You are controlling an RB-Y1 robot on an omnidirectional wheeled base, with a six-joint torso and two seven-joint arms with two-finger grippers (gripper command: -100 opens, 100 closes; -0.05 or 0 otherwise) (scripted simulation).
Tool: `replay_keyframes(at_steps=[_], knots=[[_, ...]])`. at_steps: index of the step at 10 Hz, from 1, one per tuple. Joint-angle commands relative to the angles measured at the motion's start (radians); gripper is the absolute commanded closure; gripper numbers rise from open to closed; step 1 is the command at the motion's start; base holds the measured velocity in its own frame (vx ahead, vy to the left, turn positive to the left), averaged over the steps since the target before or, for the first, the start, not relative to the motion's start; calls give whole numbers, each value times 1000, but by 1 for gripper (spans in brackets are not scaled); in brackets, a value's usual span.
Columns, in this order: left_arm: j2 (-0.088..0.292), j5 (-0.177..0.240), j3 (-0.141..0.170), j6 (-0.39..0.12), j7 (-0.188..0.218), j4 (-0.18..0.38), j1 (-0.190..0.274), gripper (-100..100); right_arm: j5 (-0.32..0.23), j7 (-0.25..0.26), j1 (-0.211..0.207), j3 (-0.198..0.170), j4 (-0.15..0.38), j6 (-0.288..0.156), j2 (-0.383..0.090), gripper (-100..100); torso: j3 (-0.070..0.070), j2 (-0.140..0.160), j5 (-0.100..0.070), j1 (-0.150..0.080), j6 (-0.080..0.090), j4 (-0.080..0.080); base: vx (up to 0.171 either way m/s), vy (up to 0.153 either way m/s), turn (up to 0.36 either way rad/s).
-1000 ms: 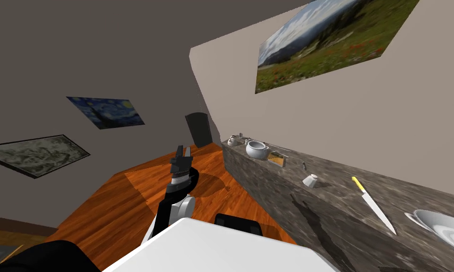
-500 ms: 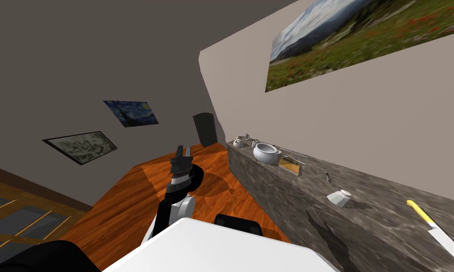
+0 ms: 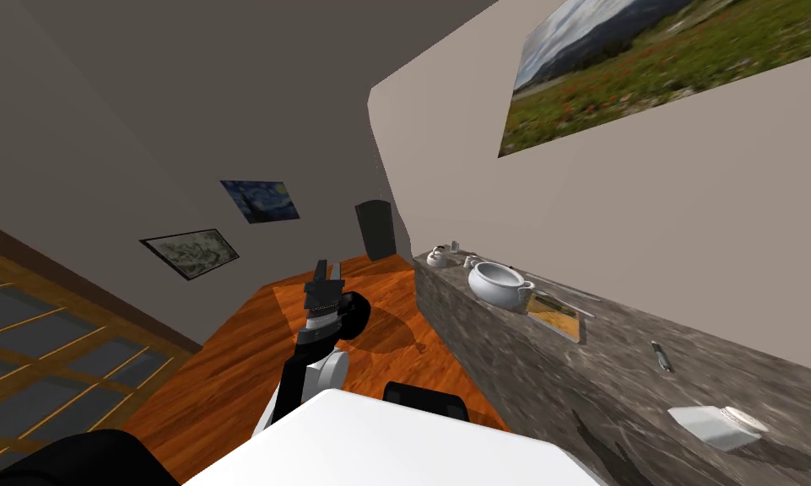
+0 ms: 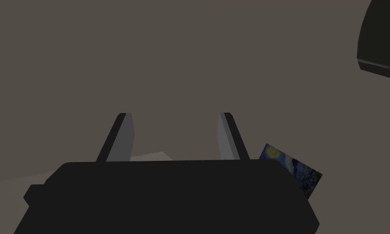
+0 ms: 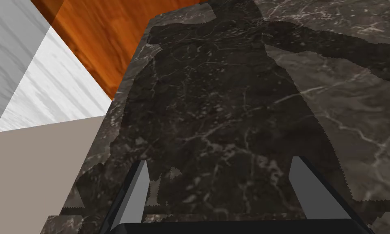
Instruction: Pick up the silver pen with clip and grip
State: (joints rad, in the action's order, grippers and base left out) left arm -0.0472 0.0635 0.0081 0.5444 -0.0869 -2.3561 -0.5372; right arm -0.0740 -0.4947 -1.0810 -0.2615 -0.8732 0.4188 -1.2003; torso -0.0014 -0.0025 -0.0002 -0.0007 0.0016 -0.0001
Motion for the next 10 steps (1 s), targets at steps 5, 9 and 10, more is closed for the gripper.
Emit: replay_keyframes(at_steps=[5,9,10], knots=[[0,0,0,0,0,0,0,0,-35,-52,-15,24,122,14,-53,-100,-3,-5,0,0,0,-1,116,6,215],[0,0,0,0,0,0,0,0,-77,-107,2,64,193,36,-55,-100,-5,-8,-1,-4,0,-2,205,-62,297],[0,0,0,0,0,0,0,0,-87,-119,12,73,199,43,-45,-100,-6,-10,-1,-5,-2,-2,285,-128,431]])
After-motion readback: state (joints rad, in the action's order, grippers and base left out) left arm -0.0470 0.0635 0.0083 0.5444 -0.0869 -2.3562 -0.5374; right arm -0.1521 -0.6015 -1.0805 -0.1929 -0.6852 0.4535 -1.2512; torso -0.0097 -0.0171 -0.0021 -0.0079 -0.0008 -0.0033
